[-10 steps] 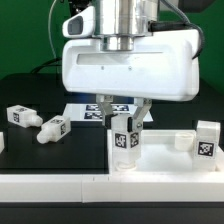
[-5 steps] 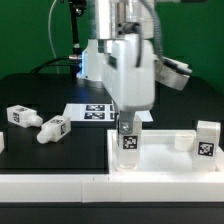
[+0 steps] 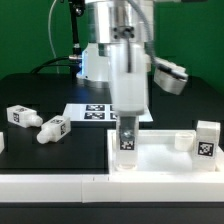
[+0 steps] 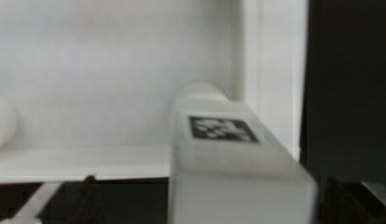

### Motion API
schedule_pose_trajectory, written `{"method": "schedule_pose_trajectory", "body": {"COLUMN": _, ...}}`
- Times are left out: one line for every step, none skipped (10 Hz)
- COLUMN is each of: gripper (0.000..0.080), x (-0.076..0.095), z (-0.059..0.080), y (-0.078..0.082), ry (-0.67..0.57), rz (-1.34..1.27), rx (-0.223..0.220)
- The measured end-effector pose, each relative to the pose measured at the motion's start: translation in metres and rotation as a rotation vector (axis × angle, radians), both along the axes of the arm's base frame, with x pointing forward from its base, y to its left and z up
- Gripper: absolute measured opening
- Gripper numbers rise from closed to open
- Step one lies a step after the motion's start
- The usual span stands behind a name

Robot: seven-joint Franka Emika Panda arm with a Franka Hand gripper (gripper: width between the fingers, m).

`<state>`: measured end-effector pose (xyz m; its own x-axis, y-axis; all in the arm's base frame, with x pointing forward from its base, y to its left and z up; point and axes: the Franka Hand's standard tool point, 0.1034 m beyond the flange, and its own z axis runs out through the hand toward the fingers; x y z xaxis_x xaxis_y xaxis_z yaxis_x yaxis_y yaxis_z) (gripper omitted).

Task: Assemble square table

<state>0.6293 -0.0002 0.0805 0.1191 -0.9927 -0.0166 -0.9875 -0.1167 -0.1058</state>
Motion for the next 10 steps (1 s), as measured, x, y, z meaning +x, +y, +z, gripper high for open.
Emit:
{"method": "schedule_pose_trajectory", "body": {"gripper": 0.0641, "x": 0.000, "z": 0.001, "y": 0.004, "ry": -0.044, "rz": 0.218, "rx": -0.034}}
{"method": "schedule_pose_trajectory", "body": {"gripper": 0.0647, "x": -0.004, "z": 0.002, "y": 0.000, "ry": -0.088, "rz": 0.464, "rx": -0.077}}
{"method": "schedule_pose_trajectory", "body": {"gripper": 0.0647, "x": -0.007, "z": 0.000, "y": -0.002, "ry": -0.088, "rz": 0.554, "rx": -0.090}}
{"method": "schedule_pose_trajectory", "body": {"gripper": 0.0648, "x": -0.007, "z": 0.000, "y": -0.002, "ry": -0.088, "rz": 0.628, "rx": -0.103}}
{"method": "schedule_pose_trajectory", "body": {"gripper": 0.0648, "x": -0.007, "z": 0.000, "y": -0.003, "ry": -0.086, "rz": 0.712, "rx": -0.118}}
{"method": "schedule_pose_trajectory", "body": {"gripper": 0.0648, "x": -0.007, "z": 0.000, "y": -0.003, "ry": -0.086, "rz": 0.800, "rx": -0.131}}
{"method": "schedule_pose_trajectory", "body": {"gripper": 0.0648, "x": -0.001, "z": 0.002, "y": 0.000, "ry": -0.064, "rz": 1.107, "rx": -0.167}}
{"method": "schedule_pose_trajectory", "body": {"gripper": 0.0648, "x": 0.004, "z": 0.005, "y": -0.001, "ry": -0.062, "rz": 1.193, "rx": -0.153}}
{"method": "schedule_pose_trajectory", "body": {"gripper": 0.0648, "x": 0.005, "z": 0.004, "y": -0.002, "ry": -0.065, "rz": 1.116, "rx": -0.152}}
{"method": "schedule_pose_trajectory", "body": {"gripper": 0.0521, "x": 0.004, "z": 0.003, "y": -0.003, "ry": -0.062, "rz": 1.122, "rx": -0.154}}
